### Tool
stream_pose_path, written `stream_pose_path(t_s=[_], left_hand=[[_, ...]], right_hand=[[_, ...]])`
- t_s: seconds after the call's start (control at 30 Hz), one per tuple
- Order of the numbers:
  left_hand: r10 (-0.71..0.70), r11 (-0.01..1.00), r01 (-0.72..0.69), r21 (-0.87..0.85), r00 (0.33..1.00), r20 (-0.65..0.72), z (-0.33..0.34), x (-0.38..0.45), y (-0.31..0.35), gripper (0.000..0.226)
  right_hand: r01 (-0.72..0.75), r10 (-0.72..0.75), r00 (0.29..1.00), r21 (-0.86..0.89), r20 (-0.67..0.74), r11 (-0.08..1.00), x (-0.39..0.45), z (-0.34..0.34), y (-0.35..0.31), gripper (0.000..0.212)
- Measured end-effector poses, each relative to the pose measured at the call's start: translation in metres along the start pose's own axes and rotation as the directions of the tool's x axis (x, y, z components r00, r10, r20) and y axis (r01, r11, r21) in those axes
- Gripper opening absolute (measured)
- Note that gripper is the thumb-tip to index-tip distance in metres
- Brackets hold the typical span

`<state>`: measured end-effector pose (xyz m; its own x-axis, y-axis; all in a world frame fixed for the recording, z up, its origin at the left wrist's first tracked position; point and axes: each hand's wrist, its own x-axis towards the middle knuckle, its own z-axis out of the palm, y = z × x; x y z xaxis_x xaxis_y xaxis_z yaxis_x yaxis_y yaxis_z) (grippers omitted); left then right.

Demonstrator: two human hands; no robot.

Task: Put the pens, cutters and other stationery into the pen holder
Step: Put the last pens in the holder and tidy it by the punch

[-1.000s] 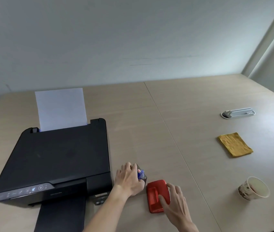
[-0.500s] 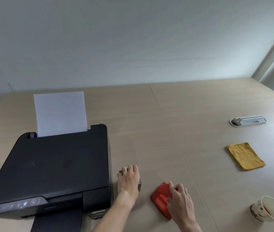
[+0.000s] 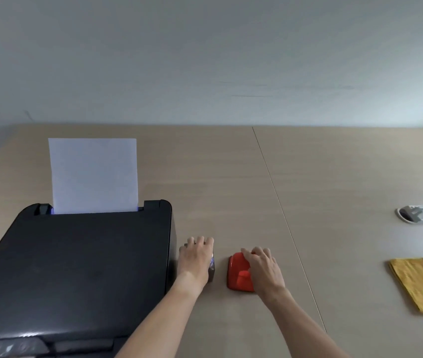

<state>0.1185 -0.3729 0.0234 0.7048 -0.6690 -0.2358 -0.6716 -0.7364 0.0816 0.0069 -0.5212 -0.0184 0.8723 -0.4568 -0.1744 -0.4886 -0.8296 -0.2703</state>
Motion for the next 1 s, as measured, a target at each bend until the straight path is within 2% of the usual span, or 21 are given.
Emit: stream_pose_path(t_s=[0.1,0.3,0.77,0.87,1.0], left_hand=[[-0.019,1.0,0.019,-0.003,1.0,-0.025,-0.003,0.017,-0.003,0.045],[-0.044,0.999,0.043,-0.023,0.998,-0.042,-0.011,0.052,-0.011,0.055],[-0.058,0.998,0.053,-0.043,0.991,-0.117,-0.01,0.081,-0.015,0.05],[-0.033,0.999,0.033,0.004,0.995,-0.099,-0.01,0.079,-0.016,0.058],[0.012,0.997,-0.012,0.079,1.0,-0.001,-0.017,0.075,-0.021,0.079]], right_hand=[[0.046,-0.046,0.999,-0.017,-0.006,0.999,0.032,-0.005,-0.004,0.056],[0.106,-0.106,0.994,-0.026,-0.02,0.994,0.074,-0.008,-0.006,0.064],[0.082,-0.082,0.996,-0.008,-0.038,0.997,0.096,-0.01,-0.007,0.061],[0.078,-0.079,0.996,-0.036,-0.028,0.996,0.095,-0.01,-0.009,0.067],[0.046,-0.045,0.998,-0.014,0.043,0.999,0.089,-0.014,-0.012,0.076]])
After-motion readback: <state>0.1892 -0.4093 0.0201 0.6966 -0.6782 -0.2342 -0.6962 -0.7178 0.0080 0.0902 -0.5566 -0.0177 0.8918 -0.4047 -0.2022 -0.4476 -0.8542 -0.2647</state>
